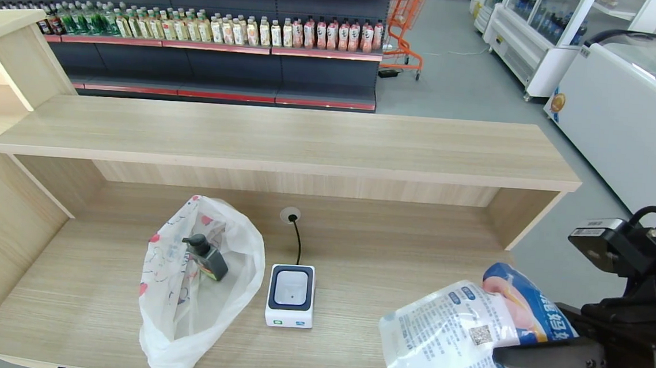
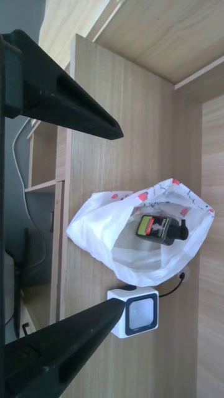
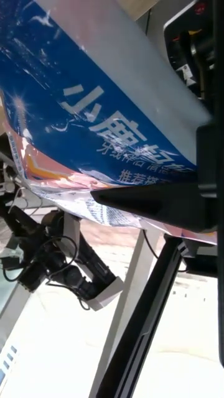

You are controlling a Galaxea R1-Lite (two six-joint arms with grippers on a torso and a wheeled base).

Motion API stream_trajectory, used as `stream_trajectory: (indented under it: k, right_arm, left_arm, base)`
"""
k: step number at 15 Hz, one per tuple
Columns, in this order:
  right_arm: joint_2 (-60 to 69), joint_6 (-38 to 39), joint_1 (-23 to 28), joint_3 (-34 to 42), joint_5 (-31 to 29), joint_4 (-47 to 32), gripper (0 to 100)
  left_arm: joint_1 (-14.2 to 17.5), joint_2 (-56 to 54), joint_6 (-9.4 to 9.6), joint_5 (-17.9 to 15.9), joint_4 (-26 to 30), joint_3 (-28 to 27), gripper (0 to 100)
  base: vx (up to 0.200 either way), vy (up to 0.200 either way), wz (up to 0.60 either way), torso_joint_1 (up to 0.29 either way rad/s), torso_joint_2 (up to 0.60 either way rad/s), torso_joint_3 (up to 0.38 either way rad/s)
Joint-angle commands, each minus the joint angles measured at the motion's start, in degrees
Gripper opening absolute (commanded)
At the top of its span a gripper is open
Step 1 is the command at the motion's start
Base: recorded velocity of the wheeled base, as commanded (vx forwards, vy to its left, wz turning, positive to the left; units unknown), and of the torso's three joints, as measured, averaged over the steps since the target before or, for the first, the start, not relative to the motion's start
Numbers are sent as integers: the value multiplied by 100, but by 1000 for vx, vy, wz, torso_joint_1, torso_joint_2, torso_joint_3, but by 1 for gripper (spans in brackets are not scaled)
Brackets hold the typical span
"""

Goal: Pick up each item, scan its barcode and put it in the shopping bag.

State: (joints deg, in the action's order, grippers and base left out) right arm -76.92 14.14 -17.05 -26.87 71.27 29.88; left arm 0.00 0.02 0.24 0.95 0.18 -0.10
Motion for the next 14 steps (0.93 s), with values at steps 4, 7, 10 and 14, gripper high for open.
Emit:
stream_trajectory:
  k: [4,7,10,14]
  right_arm:
    - [-33,1,27,6,1,9,0]
    - [-16,-8,27,24,-7,18,0]
    - [11,-8,71,24,-7,27,0]
    - [-42,-61,167,-20,-148,71,0]
  left_arm:
    - [0,-2,2,2,-1,1,100]
    - [0,-2,2,2,-1,1,100]
    - [0,-2,2,2,-1,1,100]
    - [0,-2,2,2,-1,1,100]
  base:
    - [0,0,0,0,0,0]
    - [0,0,0,0,0,0]
    - [0,0,0,0,0,0]
    - [0,0,0,0,0,0]
